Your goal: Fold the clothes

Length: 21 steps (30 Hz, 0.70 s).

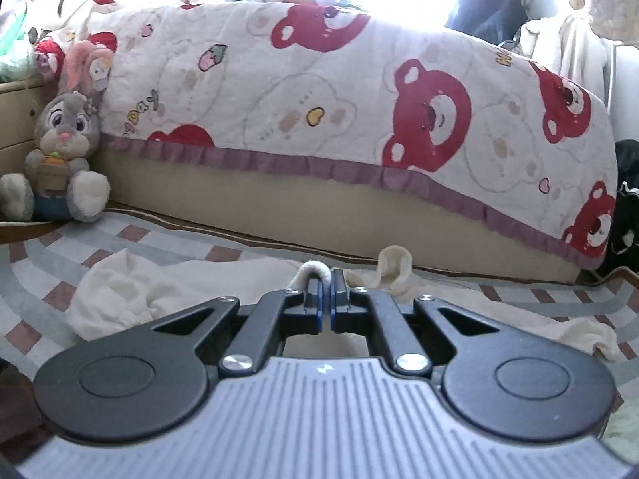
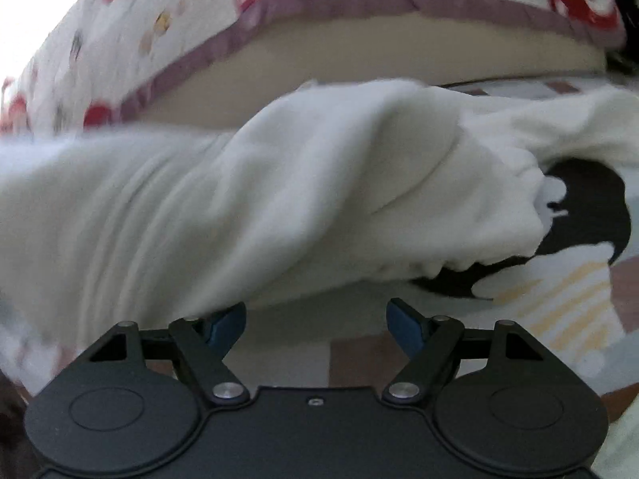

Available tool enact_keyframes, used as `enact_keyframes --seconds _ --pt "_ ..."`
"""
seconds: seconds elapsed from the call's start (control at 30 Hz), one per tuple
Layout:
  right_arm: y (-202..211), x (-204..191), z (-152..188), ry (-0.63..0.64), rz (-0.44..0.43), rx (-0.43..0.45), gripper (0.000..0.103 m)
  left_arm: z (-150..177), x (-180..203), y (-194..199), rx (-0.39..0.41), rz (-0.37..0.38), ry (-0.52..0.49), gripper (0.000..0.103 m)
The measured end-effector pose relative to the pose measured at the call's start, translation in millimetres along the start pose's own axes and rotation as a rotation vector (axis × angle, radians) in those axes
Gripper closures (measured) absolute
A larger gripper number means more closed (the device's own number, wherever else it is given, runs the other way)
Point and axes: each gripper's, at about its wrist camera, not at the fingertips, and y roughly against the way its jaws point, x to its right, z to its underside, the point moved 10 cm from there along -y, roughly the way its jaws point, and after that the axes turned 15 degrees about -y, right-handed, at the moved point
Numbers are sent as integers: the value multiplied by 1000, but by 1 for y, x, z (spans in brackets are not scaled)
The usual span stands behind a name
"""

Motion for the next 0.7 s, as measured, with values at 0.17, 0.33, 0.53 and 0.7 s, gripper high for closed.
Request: enact_keyframes --seconds 0.17,0.33,0.53,0.7 --pt "2 -22 18 142 -159 -172 32 5 -5 0 -10 45 54 100" --pt "17 -32 70 193 -189 -249 24 12 9 -8 -57 63 40 100" --pt "8 -67 73 201 -175 -165 22 6 23 -2 -45 107 46 100" --pt "-2 -77 60 166 -54 -22 12 -15 20 10 21 115 68 100"
